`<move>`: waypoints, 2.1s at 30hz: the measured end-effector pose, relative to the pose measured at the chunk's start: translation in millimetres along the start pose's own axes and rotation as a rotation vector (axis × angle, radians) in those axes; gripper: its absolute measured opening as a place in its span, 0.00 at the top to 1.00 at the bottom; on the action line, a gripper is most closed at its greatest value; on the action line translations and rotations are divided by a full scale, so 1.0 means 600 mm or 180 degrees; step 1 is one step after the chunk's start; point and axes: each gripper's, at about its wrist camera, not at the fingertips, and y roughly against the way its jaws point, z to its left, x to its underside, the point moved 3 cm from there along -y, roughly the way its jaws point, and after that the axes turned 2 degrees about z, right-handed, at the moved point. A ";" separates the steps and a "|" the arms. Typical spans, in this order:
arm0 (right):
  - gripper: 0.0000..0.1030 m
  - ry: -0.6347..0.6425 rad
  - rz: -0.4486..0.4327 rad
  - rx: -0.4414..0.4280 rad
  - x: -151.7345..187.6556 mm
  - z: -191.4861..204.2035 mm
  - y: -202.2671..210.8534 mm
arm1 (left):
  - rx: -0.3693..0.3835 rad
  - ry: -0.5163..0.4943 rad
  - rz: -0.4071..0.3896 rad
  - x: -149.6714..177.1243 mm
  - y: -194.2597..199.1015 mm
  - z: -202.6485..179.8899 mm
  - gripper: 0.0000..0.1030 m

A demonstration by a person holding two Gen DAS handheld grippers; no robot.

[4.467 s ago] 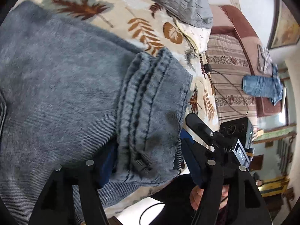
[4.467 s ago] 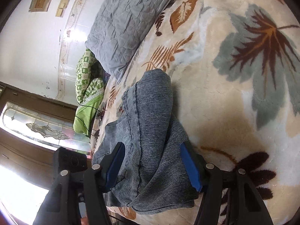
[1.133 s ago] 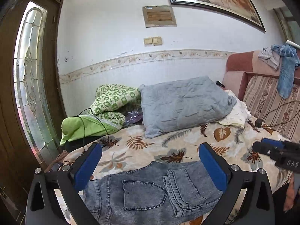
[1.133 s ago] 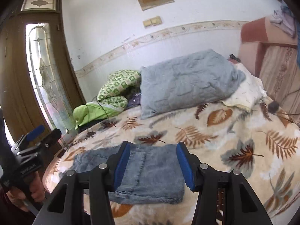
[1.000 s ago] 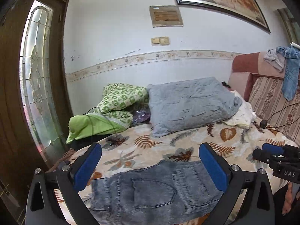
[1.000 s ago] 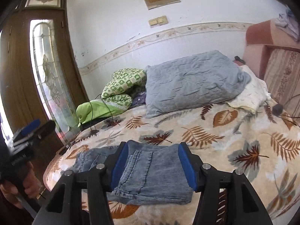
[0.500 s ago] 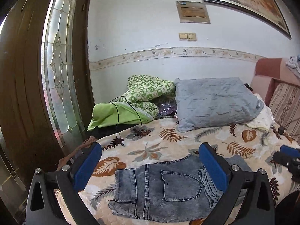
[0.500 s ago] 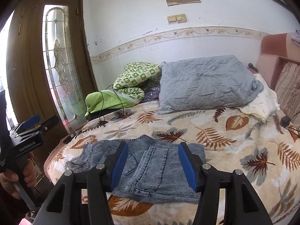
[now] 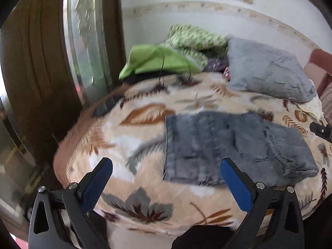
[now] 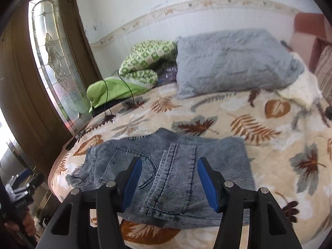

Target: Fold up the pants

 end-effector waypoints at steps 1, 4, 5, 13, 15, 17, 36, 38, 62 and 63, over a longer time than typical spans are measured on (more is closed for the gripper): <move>0.42 0.0025 0.0077 0.0020 0.002 0.003 -0.021 | 0.0023 0.0125 0.0180 0.007 -0.027 0.011 0.00; 0.42 0.0150 0.0438 0.0189 0.018 0.010 -0.095 | 0.0130 0.0327 0.0443 0.018 -0.076 0.017 0.00; 0.42 0.0155 0.0531 0.0234 0.026 0.008 -0.115 | 0.0155 0.0352 0.0547 0.020 -0.095 0.014 0.00; 0.42 0.0363 0.0819 0.0426 0.077 -0.004 -0.181 | 0.0794 0.0639 0.0896 0.018 -0.143 -0.021 0.01; 0.42 0.0279 0.0789 0.0319 0.071 -0.011 -0.173 | 0.0917 0.0807 0.0936 0.007 -0.152 -0.016 0.08; 0.42 0.0253 0.0624 0.0150 0.061 -0.009 -0.148 | 0.0928 0.0974 0.1023 0.005 -0.167 -0.010 0.15; 0.42 -0.0006 0.0088 -0.0191 0.043 -0.059 -0.047 | 0.0767 0.1329 0.1090 -0.019 -0.162 0.016 0.61; 0.42 -0.0042 0.0079 -0.0181 0.043 -0.067 -0.043 | 0.0728 0.1461 0.1114 -0.002 -0.150 0.037 0.34; 0.42 -0.0048 0.0094 -0.0131 0.047 -0.082 -0.053 | 0.1274 0.2363 0.1121 0.028 -0.186 0.015 0.74; 0.42 -0.0049 0.0091 -0.0134 0.047 -0.081 -0.053 | 0.1296 0.2370 0.1116 0.027 -0.187 0.015 0.76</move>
